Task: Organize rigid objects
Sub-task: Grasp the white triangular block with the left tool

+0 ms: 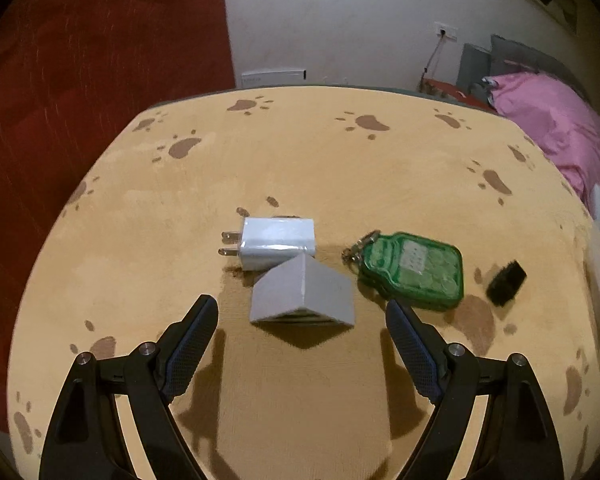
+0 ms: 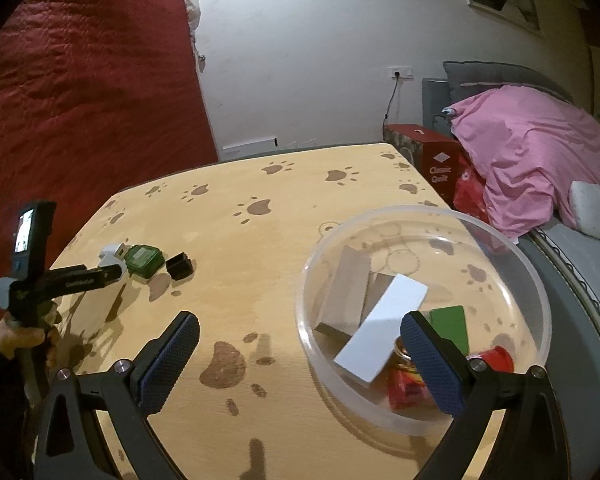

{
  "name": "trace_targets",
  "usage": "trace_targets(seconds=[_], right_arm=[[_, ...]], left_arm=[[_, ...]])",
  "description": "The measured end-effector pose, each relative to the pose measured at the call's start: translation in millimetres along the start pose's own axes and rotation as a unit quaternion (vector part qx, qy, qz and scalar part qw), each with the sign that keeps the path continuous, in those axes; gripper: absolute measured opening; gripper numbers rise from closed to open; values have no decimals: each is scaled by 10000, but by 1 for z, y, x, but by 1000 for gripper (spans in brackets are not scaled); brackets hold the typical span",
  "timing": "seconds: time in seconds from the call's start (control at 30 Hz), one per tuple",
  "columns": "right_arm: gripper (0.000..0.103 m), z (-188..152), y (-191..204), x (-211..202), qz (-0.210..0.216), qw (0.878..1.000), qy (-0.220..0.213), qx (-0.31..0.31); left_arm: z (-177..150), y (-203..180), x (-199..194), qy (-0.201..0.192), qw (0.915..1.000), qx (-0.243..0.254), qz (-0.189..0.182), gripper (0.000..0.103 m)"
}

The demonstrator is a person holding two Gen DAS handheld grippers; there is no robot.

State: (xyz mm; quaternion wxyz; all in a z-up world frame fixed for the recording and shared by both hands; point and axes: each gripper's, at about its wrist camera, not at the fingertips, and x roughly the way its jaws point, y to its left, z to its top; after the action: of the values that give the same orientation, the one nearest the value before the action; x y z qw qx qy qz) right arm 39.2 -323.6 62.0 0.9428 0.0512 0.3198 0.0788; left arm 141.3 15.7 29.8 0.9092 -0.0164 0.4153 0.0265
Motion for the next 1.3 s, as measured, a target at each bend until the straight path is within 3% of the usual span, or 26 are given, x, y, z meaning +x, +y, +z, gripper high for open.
trace_targets(seconds=[0.3,0.5,0.87,1.07,1.17,1.3], right_arm=[[103,-5,16,11,145,9997,167,-113],[103,-8,23,12,218,9994,217,-163],[103,-12,35,13,290,9987,291,-295],[102,-11,49,19,394,9974,406,-447],[102,-10,56,24,432,9968,433,-521],[98,-4,67,38,611,9952,577,-512]], left_arm=[[18,21,20,22,9962,-858,115,87],[10,26,21,64,9970,-718,273,92],[-17,43,-2,-6,9982,-530,277,93],[-16,40,1,-123,9986,-511,-21,64],[-14,37,0,-174,9984,-486,-251,42],[-16,39,-1,-229,9974,-531,-437,36]])
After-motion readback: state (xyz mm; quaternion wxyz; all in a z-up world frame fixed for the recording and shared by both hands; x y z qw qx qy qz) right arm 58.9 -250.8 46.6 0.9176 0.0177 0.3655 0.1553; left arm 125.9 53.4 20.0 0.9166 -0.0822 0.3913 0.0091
